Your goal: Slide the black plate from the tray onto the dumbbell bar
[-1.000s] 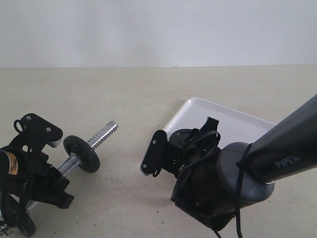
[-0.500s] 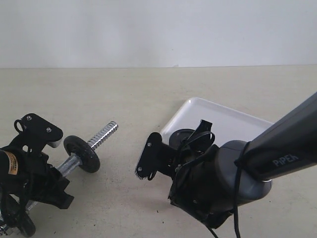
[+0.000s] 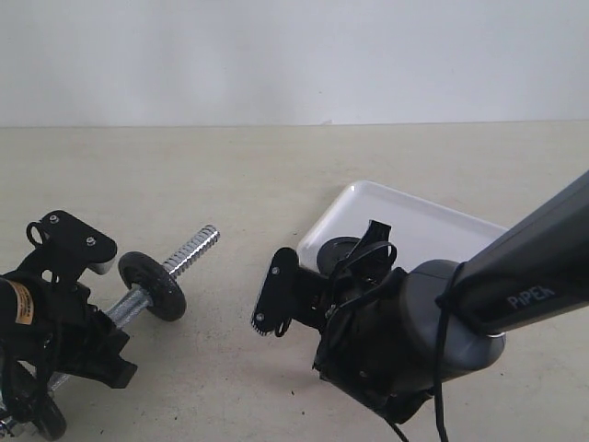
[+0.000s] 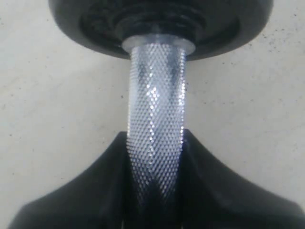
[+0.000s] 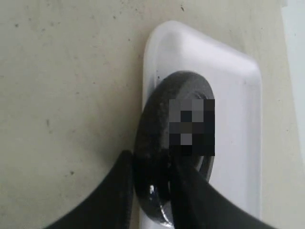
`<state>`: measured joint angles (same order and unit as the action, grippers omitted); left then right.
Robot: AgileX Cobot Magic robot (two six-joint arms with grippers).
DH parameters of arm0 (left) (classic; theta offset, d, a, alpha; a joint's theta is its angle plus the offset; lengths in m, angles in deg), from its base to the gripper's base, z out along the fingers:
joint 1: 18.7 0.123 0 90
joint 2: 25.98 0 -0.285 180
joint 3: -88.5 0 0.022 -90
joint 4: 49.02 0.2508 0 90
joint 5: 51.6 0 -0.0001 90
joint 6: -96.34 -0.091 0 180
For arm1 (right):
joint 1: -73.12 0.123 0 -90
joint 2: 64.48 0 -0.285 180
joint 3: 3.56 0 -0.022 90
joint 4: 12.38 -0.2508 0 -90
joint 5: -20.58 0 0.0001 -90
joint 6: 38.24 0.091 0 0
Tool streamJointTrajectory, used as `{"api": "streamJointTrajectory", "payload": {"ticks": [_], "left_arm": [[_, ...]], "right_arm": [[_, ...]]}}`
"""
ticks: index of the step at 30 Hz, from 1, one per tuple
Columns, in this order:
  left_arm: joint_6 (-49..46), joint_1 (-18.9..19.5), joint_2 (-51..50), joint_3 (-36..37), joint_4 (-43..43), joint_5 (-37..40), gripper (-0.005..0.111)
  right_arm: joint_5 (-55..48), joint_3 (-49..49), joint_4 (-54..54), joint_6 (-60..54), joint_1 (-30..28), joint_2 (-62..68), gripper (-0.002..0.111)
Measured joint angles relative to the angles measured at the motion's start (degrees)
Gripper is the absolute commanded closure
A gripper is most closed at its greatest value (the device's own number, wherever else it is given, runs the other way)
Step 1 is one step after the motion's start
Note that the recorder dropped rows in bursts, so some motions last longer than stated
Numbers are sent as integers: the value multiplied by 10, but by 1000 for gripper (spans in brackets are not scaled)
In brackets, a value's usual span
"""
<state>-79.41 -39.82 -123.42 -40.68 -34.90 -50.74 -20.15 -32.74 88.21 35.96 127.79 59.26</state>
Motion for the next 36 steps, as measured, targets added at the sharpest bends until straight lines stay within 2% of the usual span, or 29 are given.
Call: {"api": "streamJointTrajectory", "payload": {"ticks": [21, 36], "left_arm": [[0, 0, 0, 0, 0, 0, 103], [0, 0, 0, 0, 0, 0, 103]], "right_arm": [[-14, 0, -4, -17, 0, 0, 108], [-7, 0, -12, -23, 0, -60, 108]]}}
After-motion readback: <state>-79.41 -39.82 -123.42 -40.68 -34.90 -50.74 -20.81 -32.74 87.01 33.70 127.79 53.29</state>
